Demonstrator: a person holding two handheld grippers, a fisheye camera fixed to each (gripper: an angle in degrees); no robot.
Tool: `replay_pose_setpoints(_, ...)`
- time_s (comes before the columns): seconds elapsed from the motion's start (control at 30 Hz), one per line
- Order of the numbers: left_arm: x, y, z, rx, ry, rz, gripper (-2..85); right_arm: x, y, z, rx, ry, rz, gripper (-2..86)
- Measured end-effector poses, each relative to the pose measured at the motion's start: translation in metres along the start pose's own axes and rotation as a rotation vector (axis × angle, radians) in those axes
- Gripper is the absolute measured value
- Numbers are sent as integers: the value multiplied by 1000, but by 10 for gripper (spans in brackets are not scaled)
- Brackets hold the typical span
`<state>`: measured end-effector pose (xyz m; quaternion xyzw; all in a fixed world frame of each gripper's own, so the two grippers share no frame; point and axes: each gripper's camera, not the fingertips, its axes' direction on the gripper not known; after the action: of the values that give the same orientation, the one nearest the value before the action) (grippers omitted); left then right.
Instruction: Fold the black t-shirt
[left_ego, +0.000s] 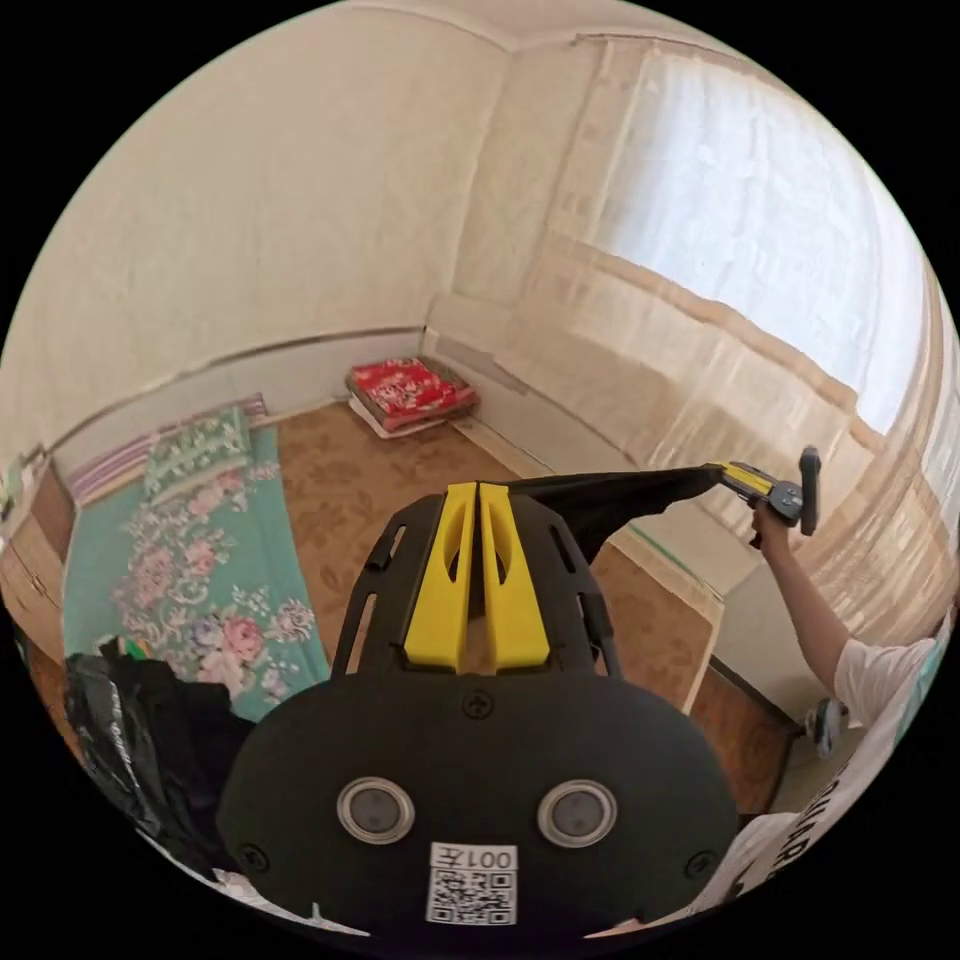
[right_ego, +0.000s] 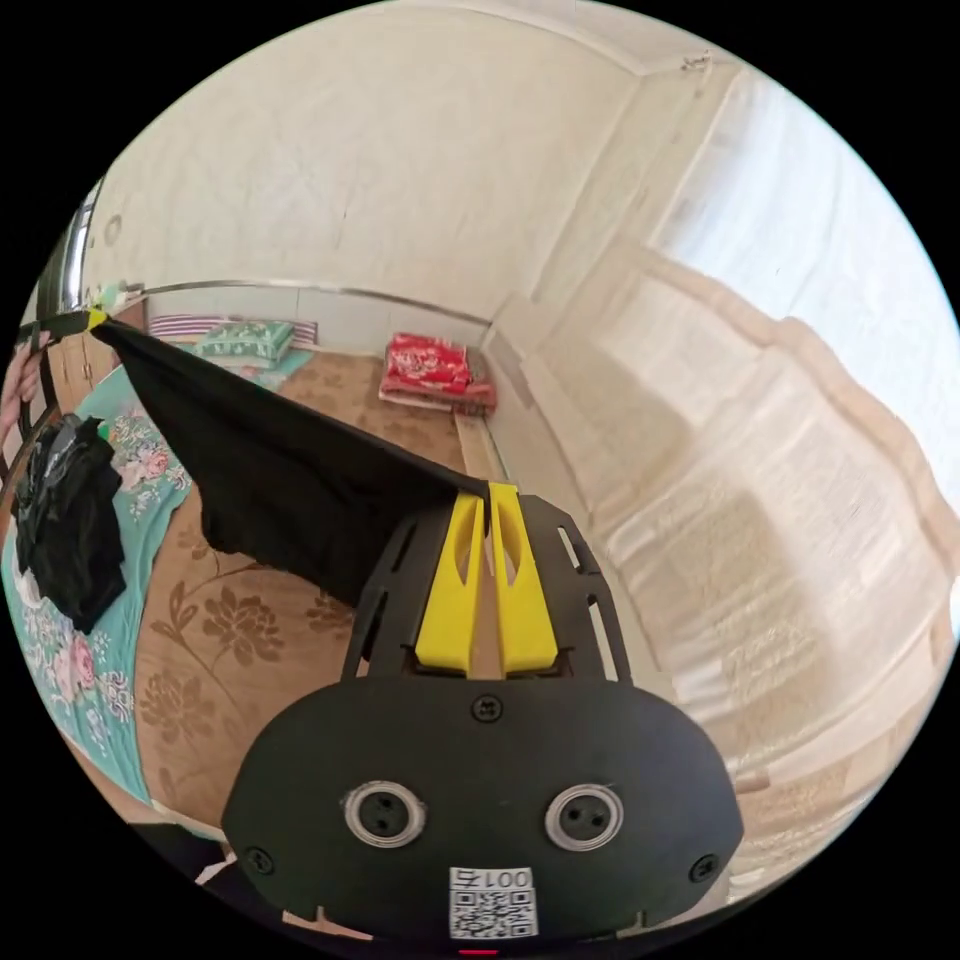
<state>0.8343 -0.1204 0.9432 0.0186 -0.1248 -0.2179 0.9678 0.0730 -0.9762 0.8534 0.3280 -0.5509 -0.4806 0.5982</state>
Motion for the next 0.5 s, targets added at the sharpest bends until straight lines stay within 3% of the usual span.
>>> replay_pose_setpoints(0.23,15,19,-63,-69,67,23,-9,-22,31,-56,-53,-26,-171,6)
replay_pose_setpoints(0.37,18,88,-38,-243,175,18,-9,-55,105,-32,-252,-112,-218,6)
replay_pose_setpoints(0.5,25,174,22,-452,276,-10,-9,-105,213,26,-477,-74,-290,7)
